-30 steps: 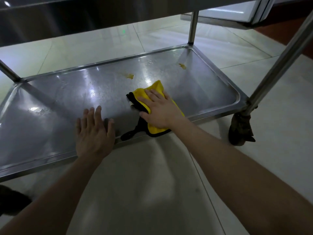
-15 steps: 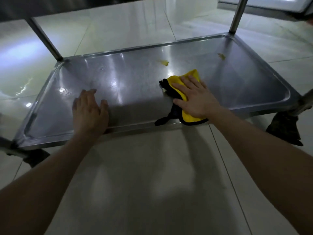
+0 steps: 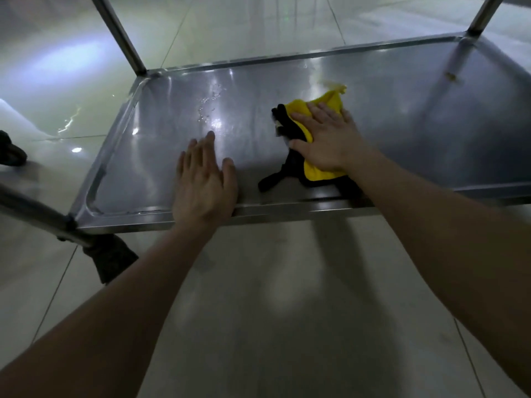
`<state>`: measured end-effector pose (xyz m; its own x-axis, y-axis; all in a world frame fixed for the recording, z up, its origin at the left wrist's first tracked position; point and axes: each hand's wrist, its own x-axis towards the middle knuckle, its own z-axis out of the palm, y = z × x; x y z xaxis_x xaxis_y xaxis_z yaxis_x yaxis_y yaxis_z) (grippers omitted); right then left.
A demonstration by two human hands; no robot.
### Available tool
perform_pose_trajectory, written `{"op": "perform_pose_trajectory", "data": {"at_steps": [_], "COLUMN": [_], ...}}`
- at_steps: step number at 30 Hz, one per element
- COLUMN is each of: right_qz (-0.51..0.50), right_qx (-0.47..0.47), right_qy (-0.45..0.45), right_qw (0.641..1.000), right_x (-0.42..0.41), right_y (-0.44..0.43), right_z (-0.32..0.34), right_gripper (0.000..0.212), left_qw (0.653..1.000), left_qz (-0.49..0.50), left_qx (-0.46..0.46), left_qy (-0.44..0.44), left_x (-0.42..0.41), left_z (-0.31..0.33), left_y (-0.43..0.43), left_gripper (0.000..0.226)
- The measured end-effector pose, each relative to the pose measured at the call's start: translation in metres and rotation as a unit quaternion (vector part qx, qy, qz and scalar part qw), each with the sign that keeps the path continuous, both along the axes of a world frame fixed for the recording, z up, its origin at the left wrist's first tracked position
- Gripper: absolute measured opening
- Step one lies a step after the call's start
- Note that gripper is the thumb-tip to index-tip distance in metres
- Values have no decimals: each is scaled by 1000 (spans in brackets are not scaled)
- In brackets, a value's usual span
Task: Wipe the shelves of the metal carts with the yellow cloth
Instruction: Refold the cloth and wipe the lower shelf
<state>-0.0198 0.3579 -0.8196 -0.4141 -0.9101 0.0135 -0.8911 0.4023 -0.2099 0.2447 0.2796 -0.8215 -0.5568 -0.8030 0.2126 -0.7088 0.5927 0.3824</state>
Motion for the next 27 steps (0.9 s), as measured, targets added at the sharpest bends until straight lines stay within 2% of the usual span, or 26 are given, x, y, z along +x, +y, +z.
{"op": "perform_pose_trajectory", "data": {"at_steps": [4,8,10,14,17,19,23,27], "right_qz": [73,137,155,167,170,174,183,169], "right_qx": [-17,-14,-13,-35,-23,-12,4,-4], "right_qy": [2,-20,-40,17,19,22,45,71], "right_qw": [997,990,987,985,985,984,982,983], "right_x": [52,78,88,106,107,103,101,106], "right_y": [-17,19,42,70,72,72,71,65], "right_z": [1,7,9,12,15,13,7,2], "right_gripper": [67,63,63,66,72,84,107,115], "left_qw": [1000,998,998,998,998,999,994,988], "left_qz": [14,20,13,-31,-42,-30,3,-1], "left_qx": [-14,-6,-4,39,4,-32,-23,-33], "left_qy": [24,52,59,40,52,15,-111,-148], "left_x": [1,4,3,6,38,77,157,170], "left_z": [2,3,6,20,21,13,-13,-27], "left_y": [1,1,3,9,15,15,9,6], "left_gripper": [75,76,75,65,69,75,81,94]}}
